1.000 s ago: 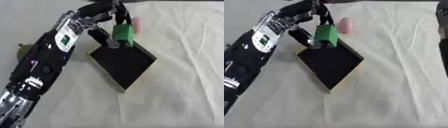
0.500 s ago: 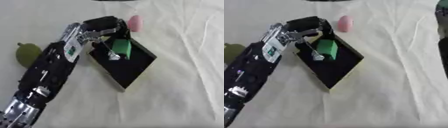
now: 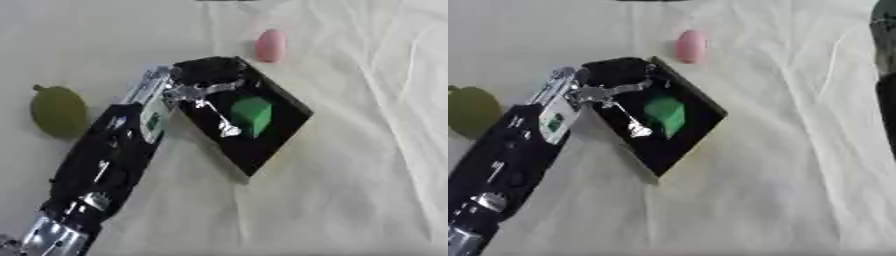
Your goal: Pick up objects on the table and place them in the box.
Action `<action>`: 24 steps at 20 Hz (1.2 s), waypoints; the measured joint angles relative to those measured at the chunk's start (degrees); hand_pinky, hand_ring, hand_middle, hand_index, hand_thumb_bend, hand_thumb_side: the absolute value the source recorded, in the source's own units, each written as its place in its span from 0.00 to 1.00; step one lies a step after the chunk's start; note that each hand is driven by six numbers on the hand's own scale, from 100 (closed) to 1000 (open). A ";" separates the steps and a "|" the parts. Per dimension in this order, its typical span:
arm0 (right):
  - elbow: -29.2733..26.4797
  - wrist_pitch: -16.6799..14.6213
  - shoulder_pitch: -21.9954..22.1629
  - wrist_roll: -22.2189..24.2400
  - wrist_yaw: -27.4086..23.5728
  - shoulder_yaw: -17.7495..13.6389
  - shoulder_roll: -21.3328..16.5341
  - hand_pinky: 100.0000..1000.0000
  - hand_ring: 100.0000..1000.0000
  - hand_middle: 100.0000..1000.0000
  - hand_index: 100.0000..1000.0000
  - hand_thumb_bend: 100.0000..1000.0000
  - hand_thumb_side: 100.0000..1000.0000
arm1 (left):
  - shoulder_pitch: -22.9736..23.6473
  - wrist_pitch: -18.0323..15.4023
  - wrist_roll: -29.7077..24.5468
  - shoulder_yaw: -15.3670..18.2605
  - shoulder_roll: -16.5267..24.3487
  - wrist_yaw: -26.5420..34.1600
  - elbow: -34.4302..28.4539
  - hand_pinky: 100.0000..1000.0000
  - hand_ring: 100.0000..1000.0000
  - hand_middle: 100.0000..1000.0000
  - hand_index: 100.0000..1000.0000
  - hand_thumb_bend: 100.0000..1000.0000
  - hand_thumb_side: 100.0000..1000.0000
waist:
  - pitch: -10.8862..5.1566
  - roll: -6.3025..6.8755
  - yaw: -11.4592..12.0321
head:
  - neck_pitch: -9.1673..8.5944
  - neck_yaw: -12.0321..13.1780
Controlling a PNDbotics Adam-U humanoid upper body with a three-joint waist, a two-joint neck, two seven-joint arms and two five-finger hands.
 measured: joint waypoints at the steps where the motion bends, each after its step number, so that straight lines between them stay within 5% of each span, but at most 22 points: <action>1: -0.03 0.02 0.01 -0.04 0.00 0.00 0.02 0.93 0.73 0.57 0.74 0.00 0.52 | 0.03 0.01 -0.02 0.02 0.00 -1.06 -0.30 1.00 0.94 0.89 0.98 0.03 0.19 | -0.03 0.00 0.00 | 0.00 -0.04; 6: -0.05 0.05 0.46 -0.27 0.00 -0.02 0.12 0.93 0.73 0.57 0.74 0.00 0.52 | 0.45 -0.99 0.99 0.15 0.11 -5.38 -2.14 1.00 0.99 0.92 1.00 0.16 0.18 | -0.07 0.01 0.02 | 0.00 -0.20; 15: -0.05 0.01 0.49 -0.31 0.00 -0.02 0.17 0.93 0.73 0.57 0.74 0.00 0.52 | 0.45 -4.47 4.47 0.14 0.19 -8.48 -2.52 1.00 0.97 0.91 1.00 0.10 0.14 | -0.41 -0.01 0.23 | 0.00 -0.21; 21: -0.05 -0.06 0.62 -0.39 0.00 -0.02 0.17 0.93 0.73 0.57 0.74 0.00 0.52 | 0.45 -5.11 5.11 0.12 1.21 -4.60 -5.29 1.00 0.95 0.87 0.97 0.00 0.11 | -0.63 -0.04 0.43 | 0.00 -0.15; 23: -0.05 -0.08 0.80 -0.41 0.00 -0.03 0.17 0.93 0.73 0.57 0.74 0.00 0.52 | 0.45 -4.75 4.75 0.11 1.67 -1.95 -6.79 1.00 0.94 0.86 0.96 0.00 0.13 | -0.70 -0.10 0.47 | 0.00 -0.13; 24: -0.05 -0.09 0.88 -0.42 0.00 -0.03 0.17 0.93 0.73 0.57 0.74 0.00 0.53 | 0.45 -4.44 4.44 0.11 1.96 -0.46 -7.59 1.00 0.93 0.85 0.95 0.00 0.23 | -0.72 -0.14 0.53 | 0.00 -0.12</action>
